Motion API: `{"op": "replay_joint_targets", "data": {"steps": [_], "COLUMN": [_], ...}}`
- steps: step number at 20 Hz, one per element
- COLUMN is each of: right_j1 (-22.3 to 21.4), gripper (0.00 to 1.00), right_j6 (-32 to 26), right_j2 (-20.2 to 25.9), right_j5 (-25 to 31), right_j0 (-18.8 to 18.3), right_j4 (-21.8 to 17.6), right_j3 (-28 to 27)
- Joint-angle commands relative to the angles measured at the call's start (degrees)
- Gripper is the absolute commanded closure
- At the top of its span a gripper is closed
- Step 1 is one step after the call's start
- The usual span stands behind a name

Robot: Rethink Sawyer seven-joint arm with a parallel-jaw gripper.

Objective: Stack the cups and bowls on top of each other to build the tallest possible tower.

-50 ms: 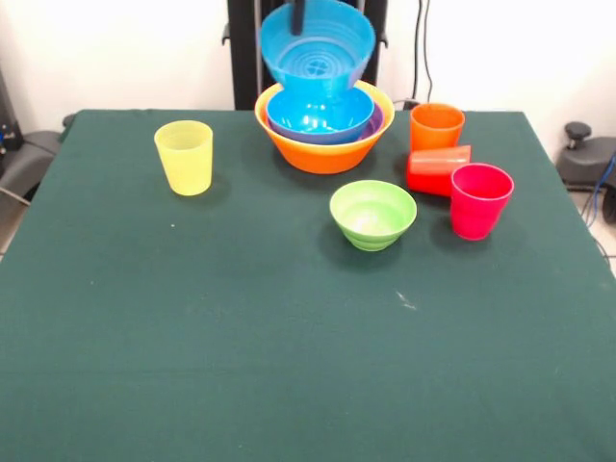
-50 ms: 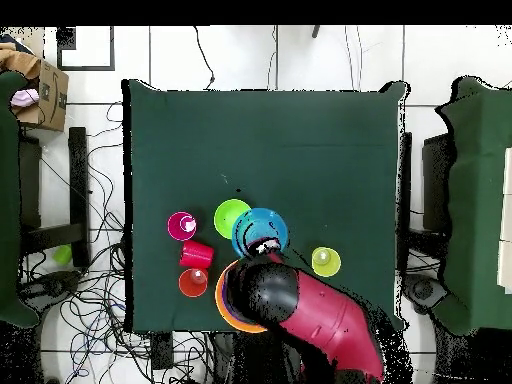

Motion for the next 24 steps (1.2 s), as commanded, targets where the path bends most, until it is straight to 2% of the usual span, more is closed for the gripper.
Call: {"op": "replay_joint_targets", "data": {"steps": [1,9,14,17,24], "right_j1": [-1.53,-3.1,-1.83,-0.79,2.02], "gripper": [1.0,1.0,1.0,1.0,1.0], "right_j6": [-9.72,-10.51,-8.64,-6.51,-0.75], "right_j2": [8.95,10.62,12.26,13.56,14.2], "right_j5": [-3.4,-5.69,-8.27,-9.53,-13.18], "right_j0": [-2.15,-8.68,-11.9,-12.53,-10.41], "right_j4": [-6.62,-12.33,-16.23,-17.26,-18.2], "right_j3": [9.15,13.36,14.37,14.98,15.58]}}
